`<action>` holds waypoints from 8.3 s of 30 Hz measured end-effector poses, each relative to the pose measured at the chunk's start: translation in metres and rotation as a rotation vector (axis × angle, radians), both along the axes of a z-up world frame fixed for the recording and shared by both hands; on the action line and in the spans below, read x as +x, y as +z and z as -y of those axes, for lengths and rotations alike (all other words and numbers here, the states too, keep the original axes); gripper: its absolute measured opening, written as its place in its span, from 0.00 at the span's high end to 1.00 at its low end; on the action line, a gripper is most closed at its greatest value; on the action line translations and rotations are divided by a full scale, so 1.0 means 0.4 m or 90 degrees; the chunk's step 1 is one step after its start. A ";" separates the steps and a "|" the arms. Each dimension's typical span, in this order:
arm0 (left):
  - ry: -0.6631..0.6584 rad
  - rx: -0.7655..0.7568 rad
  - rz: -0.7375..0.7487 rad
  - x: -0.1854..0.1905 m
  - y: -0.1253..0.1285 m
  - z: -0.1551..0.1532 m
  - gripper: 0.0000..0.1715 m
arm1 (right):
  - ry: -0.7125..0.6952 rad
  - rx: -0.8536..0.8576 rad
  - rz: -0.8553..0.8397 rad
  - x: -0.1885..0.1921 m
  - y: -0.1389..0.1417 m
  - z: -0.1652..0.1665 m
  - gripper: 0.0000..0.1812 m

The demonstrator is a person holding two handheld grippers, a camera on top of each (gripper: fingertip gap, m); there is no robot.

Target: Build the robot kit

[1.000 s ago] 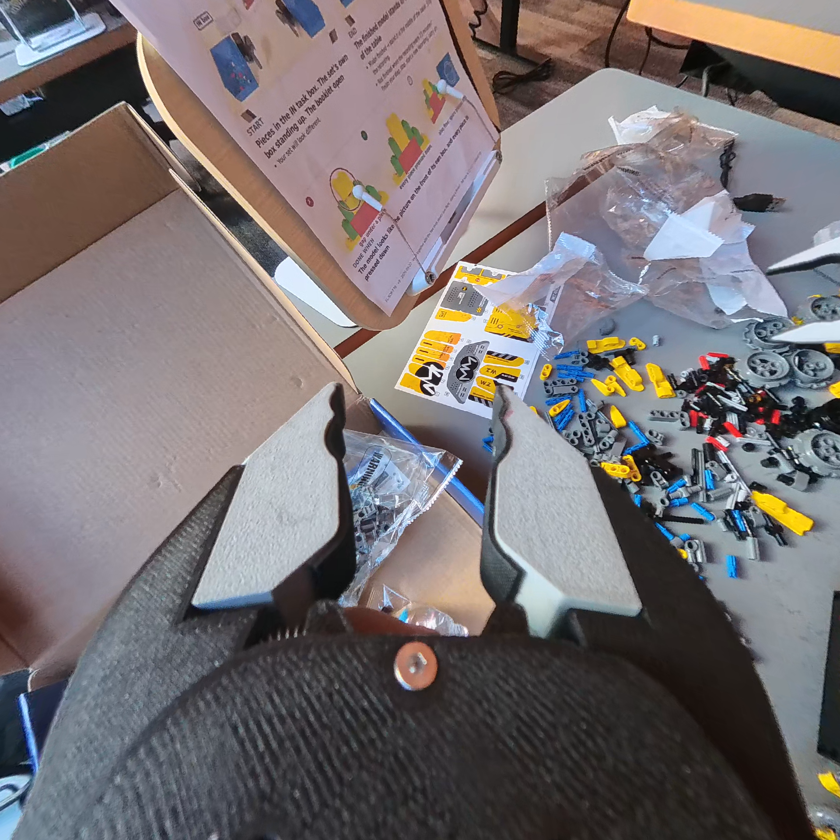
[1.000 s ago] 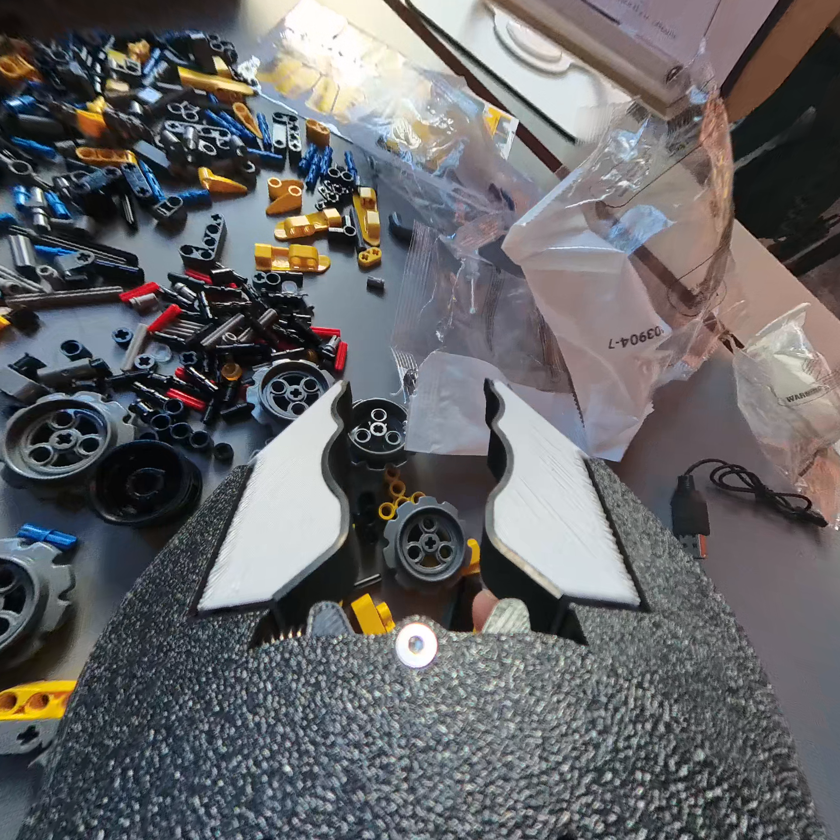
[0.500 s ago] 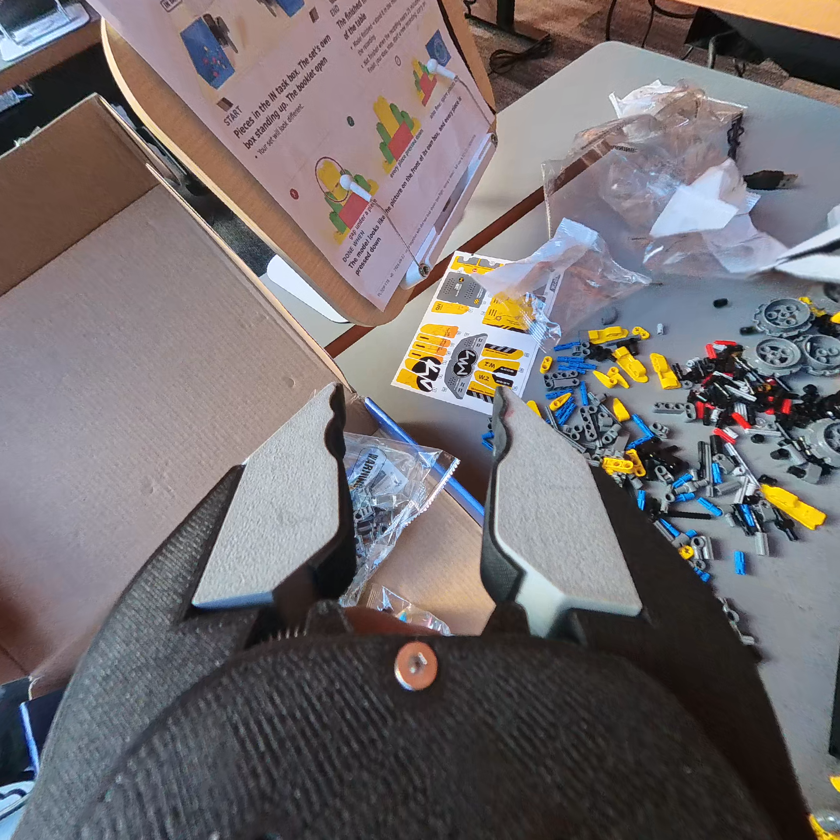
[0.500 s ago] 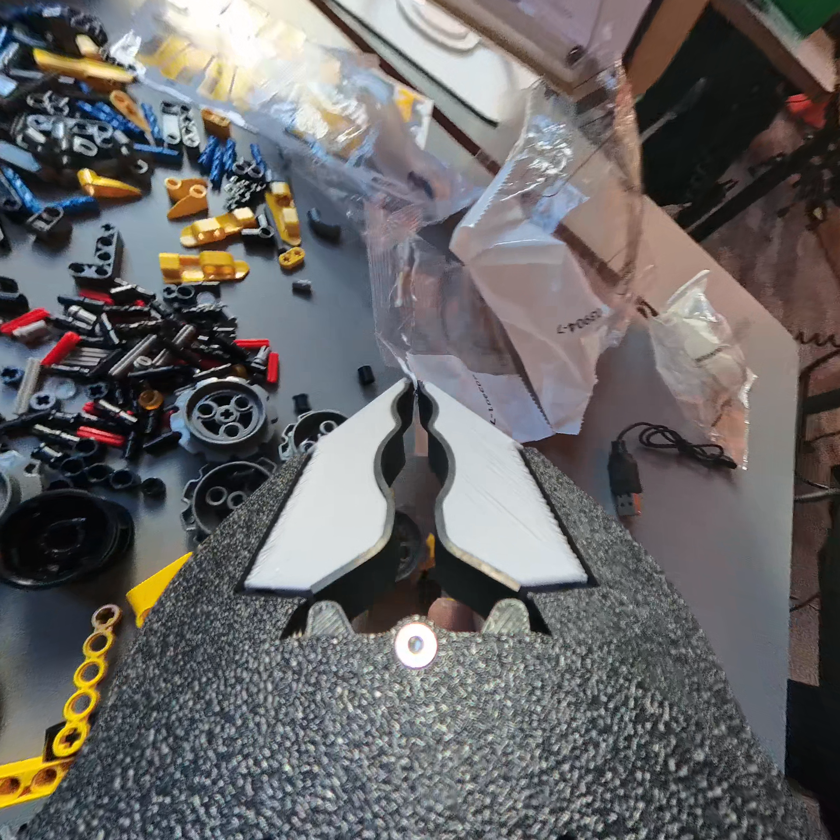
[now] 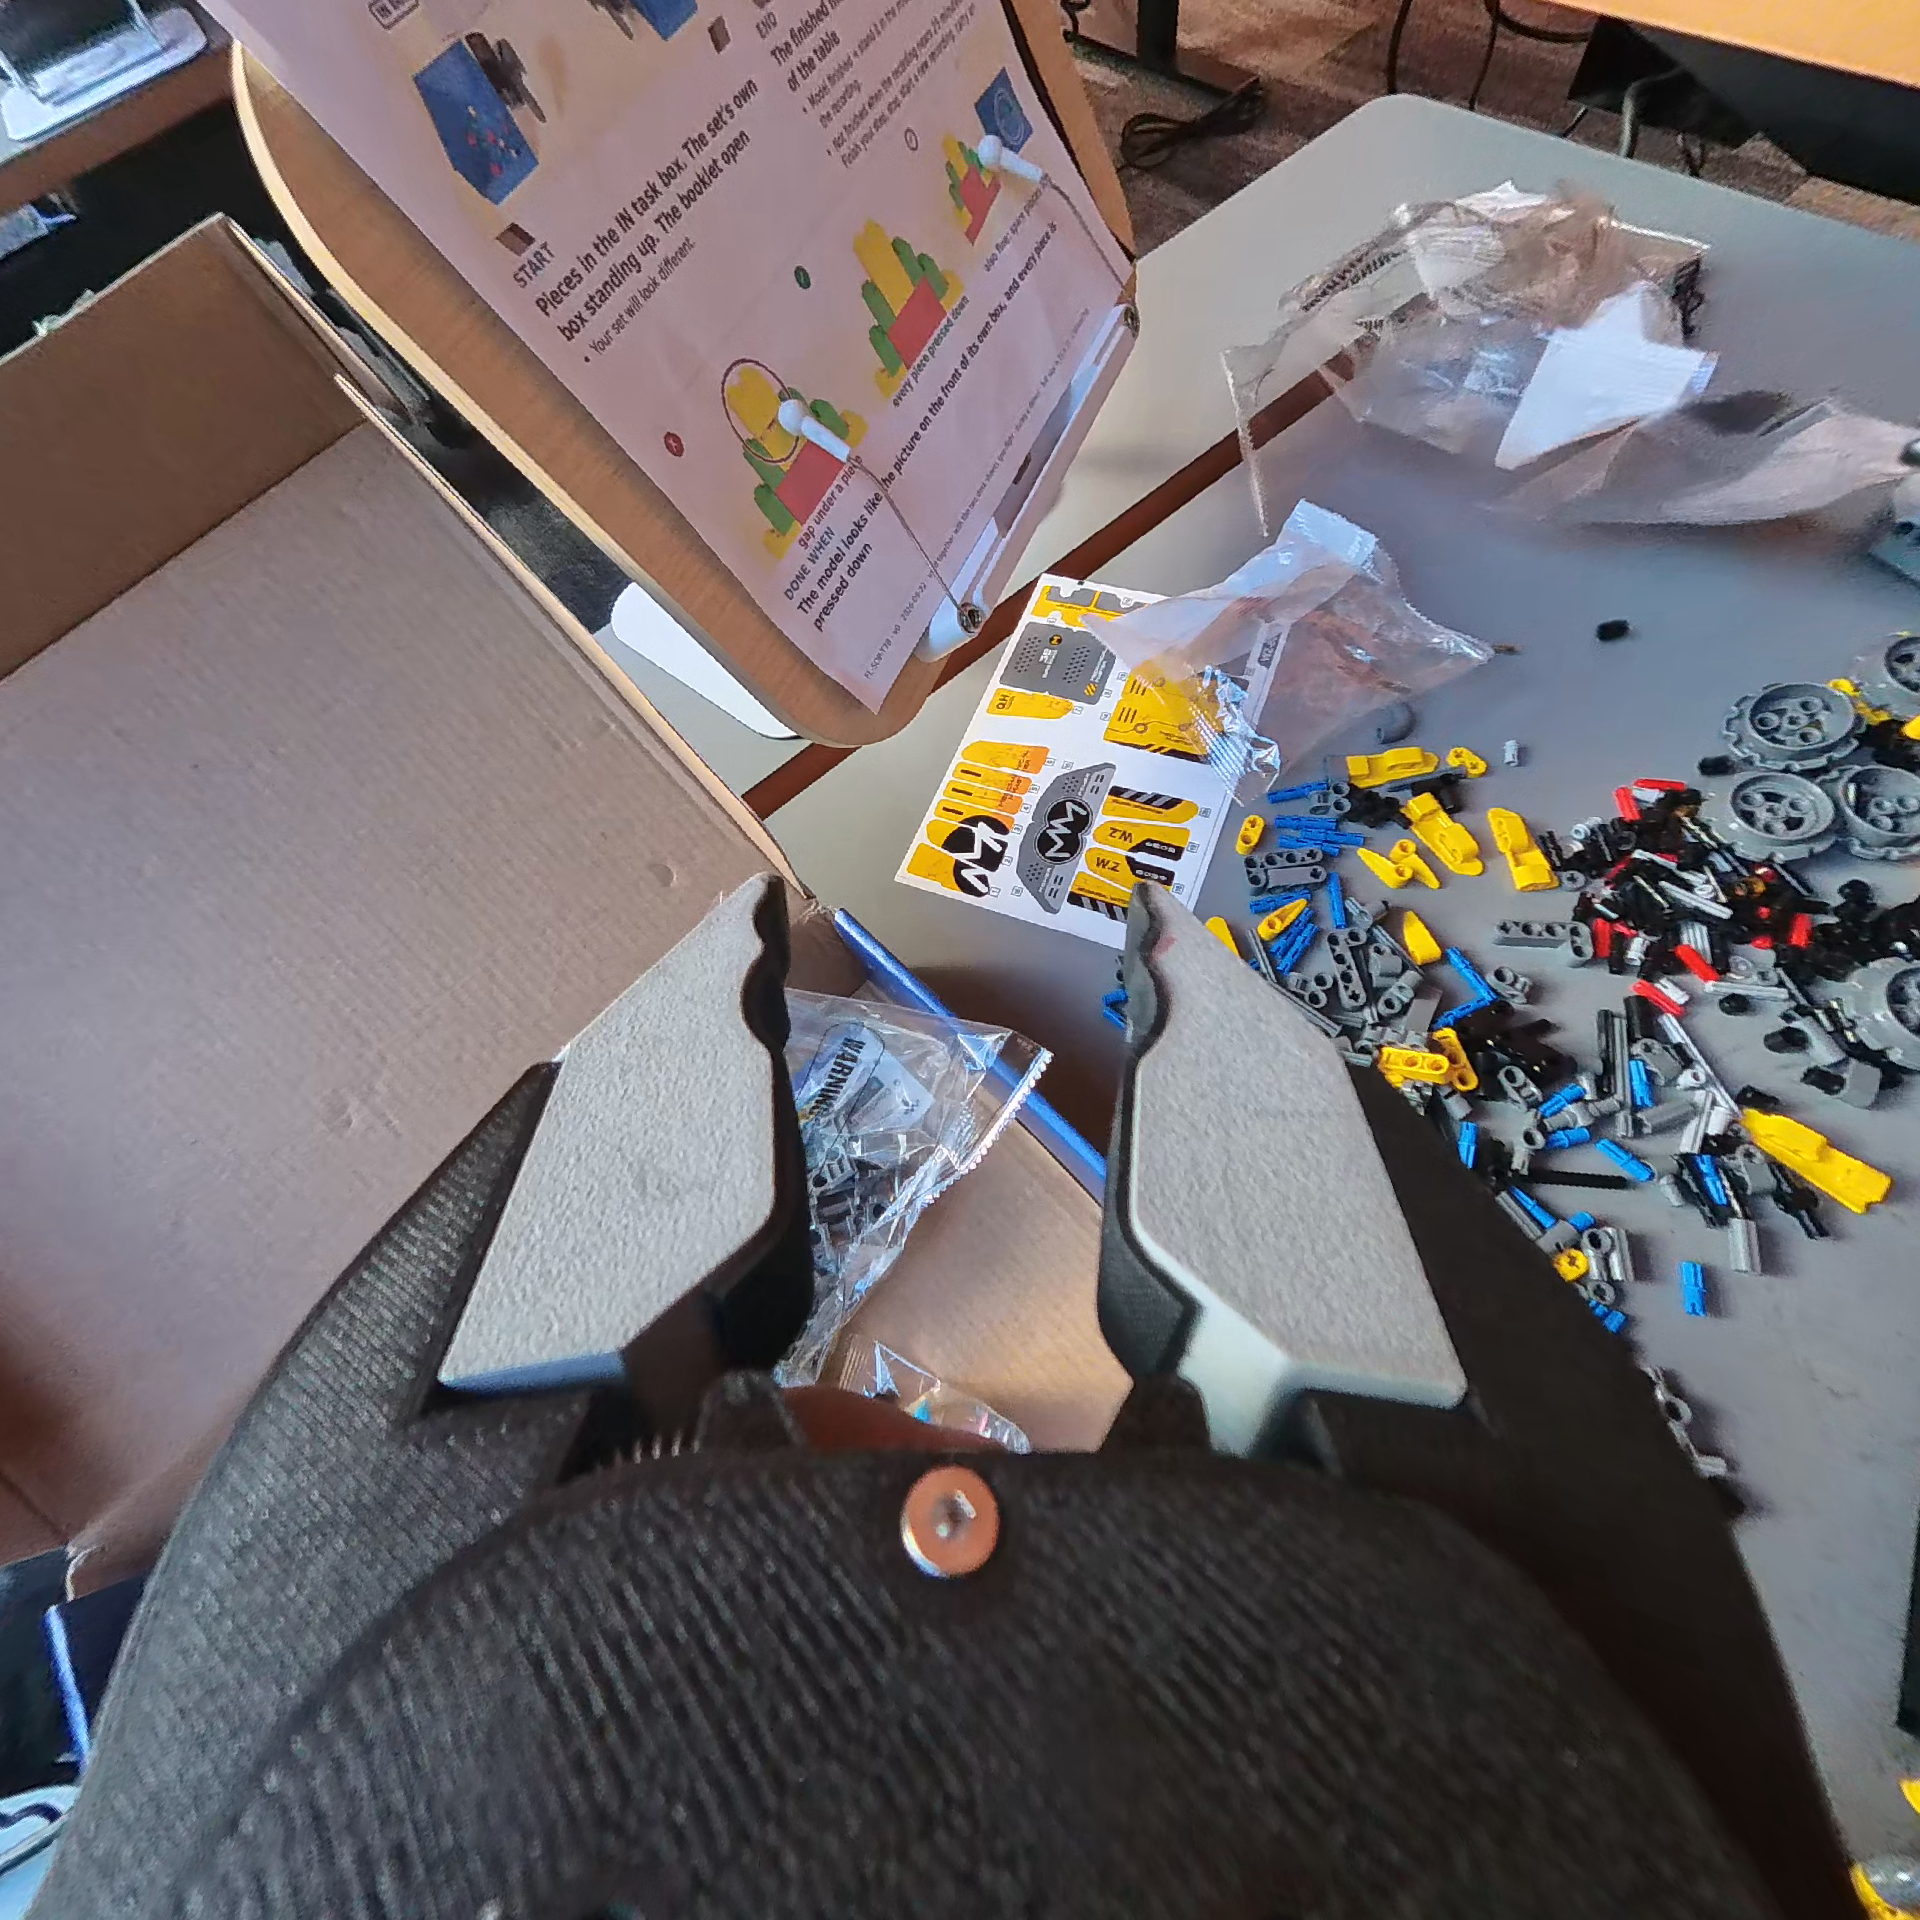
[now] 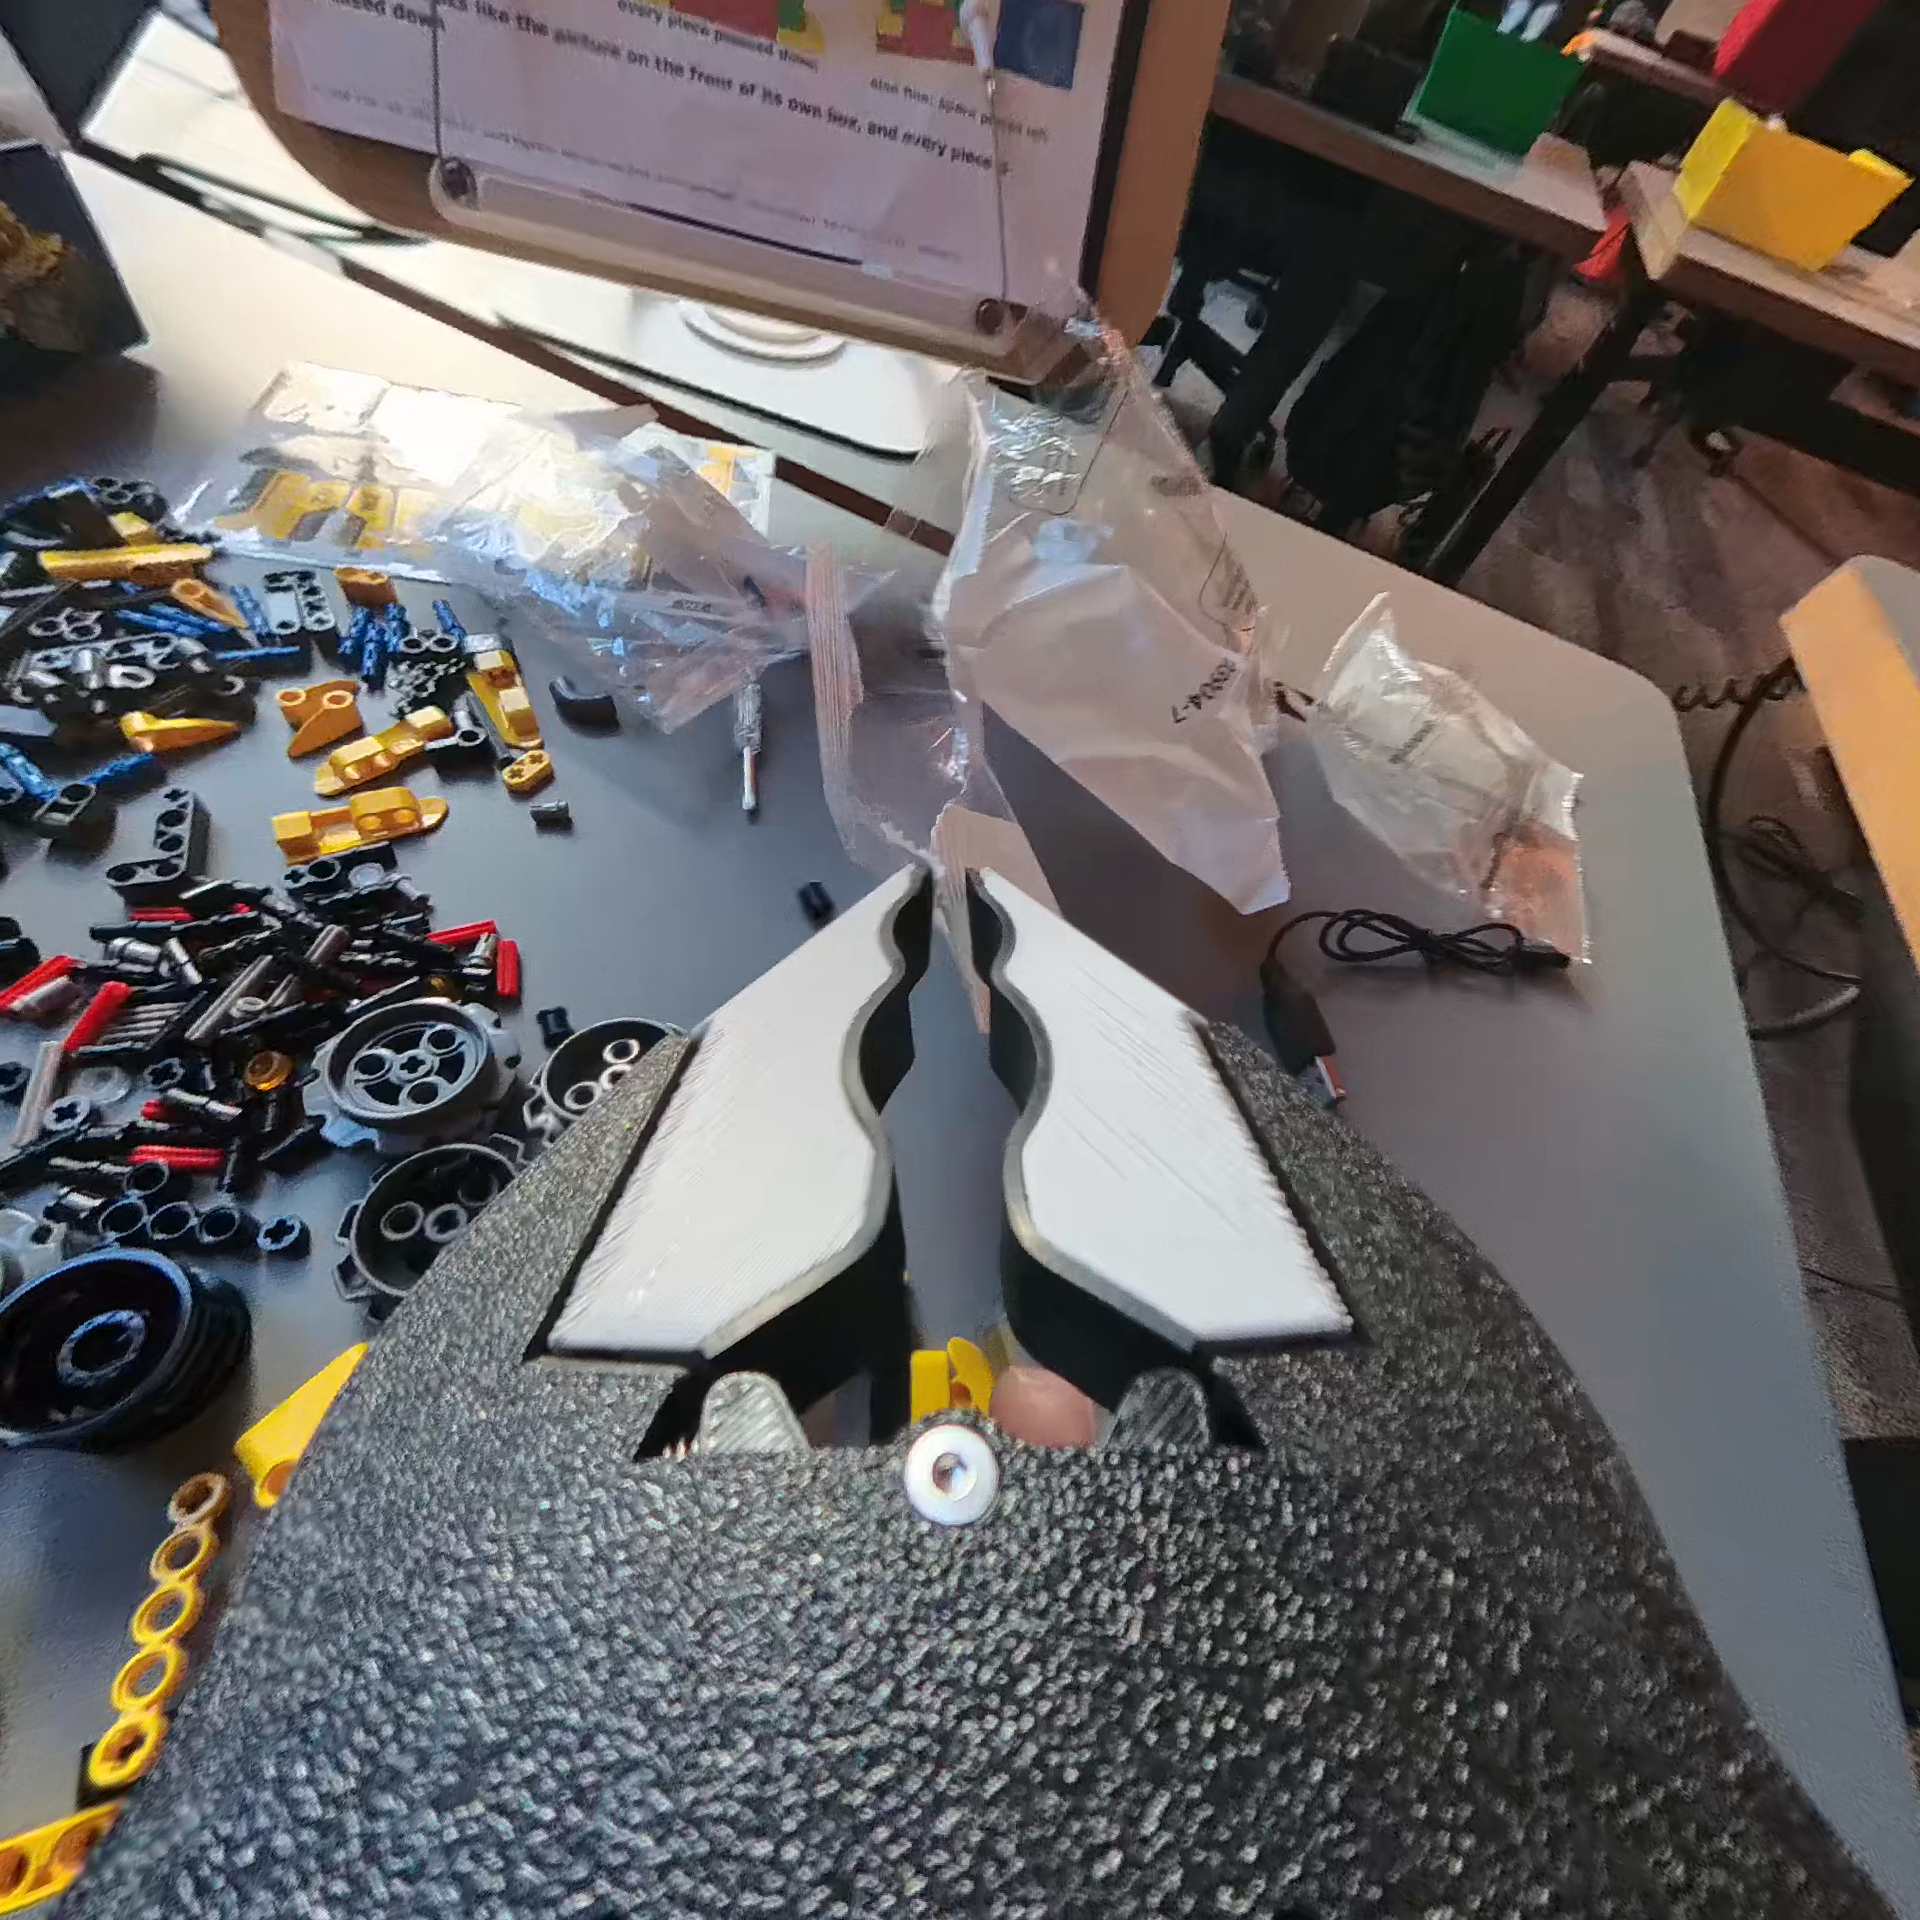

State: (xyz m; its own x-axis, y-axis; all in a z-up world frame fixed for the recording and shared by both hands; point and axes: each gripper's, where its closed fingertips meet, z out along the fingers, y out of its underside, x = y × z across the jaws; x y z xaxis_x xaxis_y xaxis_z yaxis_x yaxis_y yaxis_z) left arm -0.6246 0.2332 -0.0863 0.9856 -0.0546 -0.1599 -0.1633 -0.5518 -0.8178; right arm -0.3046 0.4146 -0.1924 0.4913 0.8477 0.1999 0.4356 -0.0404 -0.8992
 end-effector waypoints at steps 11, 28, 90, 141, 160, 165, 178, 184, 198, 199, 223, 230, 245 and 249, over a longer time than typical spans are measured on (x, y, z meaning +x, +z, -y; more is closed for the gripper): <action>0.001 0.001 0.000 -0.002 0.001 0.000 0.64 | 0.112 0.021 0.040 -0.055 -0.020 0.075 0.90; 0.053 0.235 0.018 -0.033 0.249 0.124 0.66 | 0.001 0.056 -0.132 0.028 0.098 0.002 0.90; -0.058 0.013 0.006 -0.193 -0.194 0.557 0.96 | 0.636 -0.053 0.164 -0.797 0.254 0.740 0.75; -0.340 0.185 0.487 0.248 -0.025 0.324 0.71 | 0.580 -0.219 -0.082 -0.484 0.441 0.678 1.00; -0.456 0.140 0.369 0.528 -0.062 0.207 0.80 | 0.471 -0.281 -0.240 -0.162 0.274 0.494 1.00; -0.432 0.099 0.417 0.508 -0.094 0.170 1.00 | 0.427 -0.278 -0.224 -0.152 0.254 0.474 1.00; -0.356 0.024 0.623 0.441 -0.150 0.126 1.00 | 0.393 -0.229 -0.142 -0.164 0.178 0.437 0.74; -0.358 0.017 0.593 0.430 -0.158 0.124 1.00 | 0.366 -0.208 -0.139 -0.147 0.168 0.400 0.74; -0.368 -0.060 0.532 0.452 -0.217 0.125 1.00 | 0.368 -0.208 -0.085 -0.135 0.100 0.410 0.74; -0.368 -0.062 0.534 0.453 -0.217 0.126 1.00 | 0.372 -0.206 -0.068 -0.135 0.084 0.420 0.74; -0.412 -0.138 0.257 0.492 -0.254 0.118 1.00 | 0.508 -0.389 0.025 -0.220 0.061 0.272 0.63; -0.381 -0.150 0.184 0.460 -0.300 0.127 1.00 | 0.639 -0.524 0.176 -0.280 -0.007 0.383 0.74; -0.320 -0.071 0.175 0.440 -0.307 0.123 1.00 | 0.680 -0.309 0.223 -0.289 0.147 0.502 1.00; -0.315 -0.047 0.174 0.436 -0.283 0.115 1.00 | 0.654 -0.280 0.232 -0.291 0.168 0.488 1.00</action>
